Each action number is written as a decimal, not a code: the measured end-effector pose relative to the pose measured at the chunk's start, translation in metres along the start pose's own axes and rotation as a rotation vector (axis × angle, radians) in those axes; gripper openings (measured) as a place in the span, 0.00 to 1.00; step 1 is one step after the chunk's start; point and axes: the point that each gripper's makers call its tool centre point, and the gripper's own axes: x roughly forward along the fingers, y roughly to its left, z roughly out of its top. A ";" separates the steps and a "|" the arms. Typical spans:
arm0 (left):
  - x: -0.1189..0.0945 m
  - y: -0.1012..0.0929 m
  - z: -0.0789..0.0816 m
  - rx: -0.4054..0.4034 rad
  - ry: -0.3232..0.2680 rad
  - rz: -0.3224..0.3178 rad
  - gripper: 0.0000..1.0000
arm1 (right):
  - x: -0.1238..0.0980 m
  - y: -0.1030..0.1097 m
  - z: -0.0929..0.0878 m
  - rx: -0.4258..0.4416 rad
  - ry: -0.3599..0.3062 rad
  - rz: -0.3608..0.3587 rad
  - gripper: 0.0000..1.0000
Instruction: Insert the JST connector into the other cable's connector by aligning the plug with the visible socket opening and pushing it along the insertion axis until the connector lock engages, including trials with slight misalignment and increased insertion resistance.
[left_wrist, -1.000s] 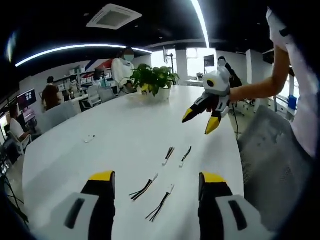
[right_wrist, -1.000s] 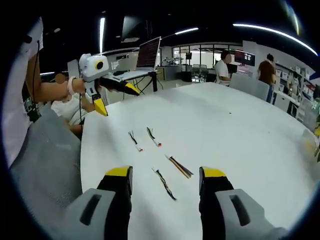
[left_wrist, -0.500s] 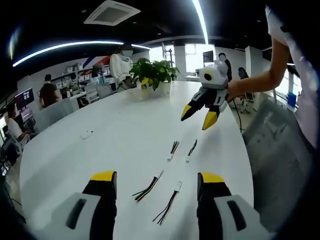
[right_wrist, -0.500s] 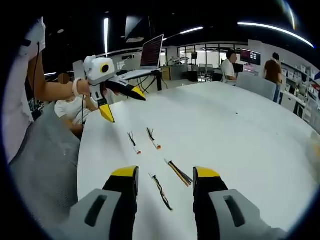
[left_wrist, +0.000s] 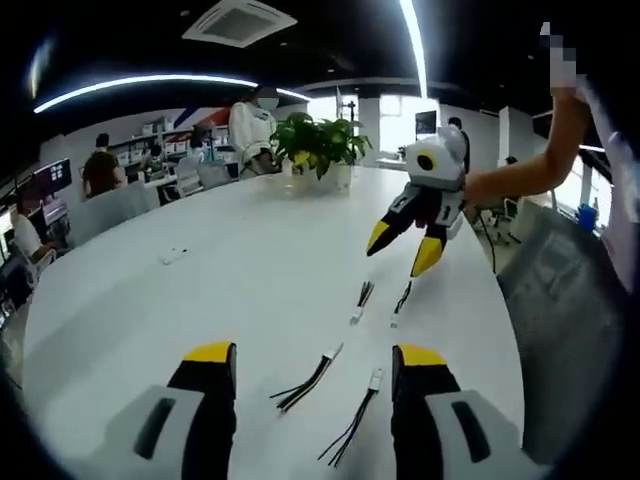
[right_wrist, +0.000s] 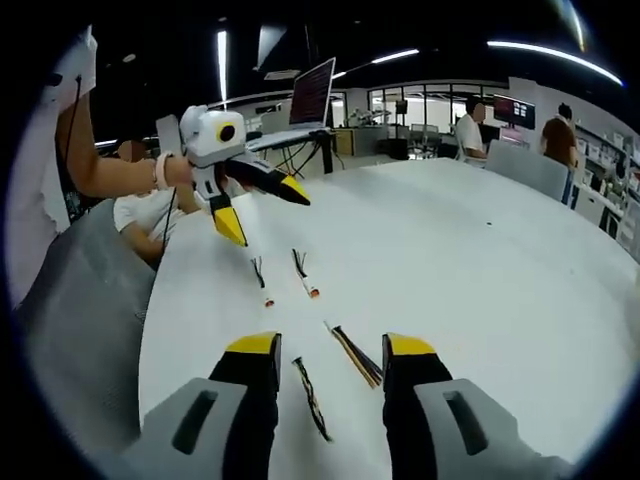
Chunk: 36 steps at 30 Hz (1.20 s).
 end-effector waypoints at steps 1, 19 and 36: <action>0.002 0.001 0.000 -0.004 -0.009 0.000 0.60 | 0.002 -0.001 0.000 0.001 -0.005 0.000 0.38; 0.029 -0.002 -0.025 0.047 0.056 -0.046 0.58 | 0.024 -0.008 -0.007 -0.022 0.004 0.034 0.39; 0.041 -0.003 -0.035 0.050 0.069 -0.076 0.41 | 0.049 -0.008 -0.014 -0.135 0.005 0.088 0.30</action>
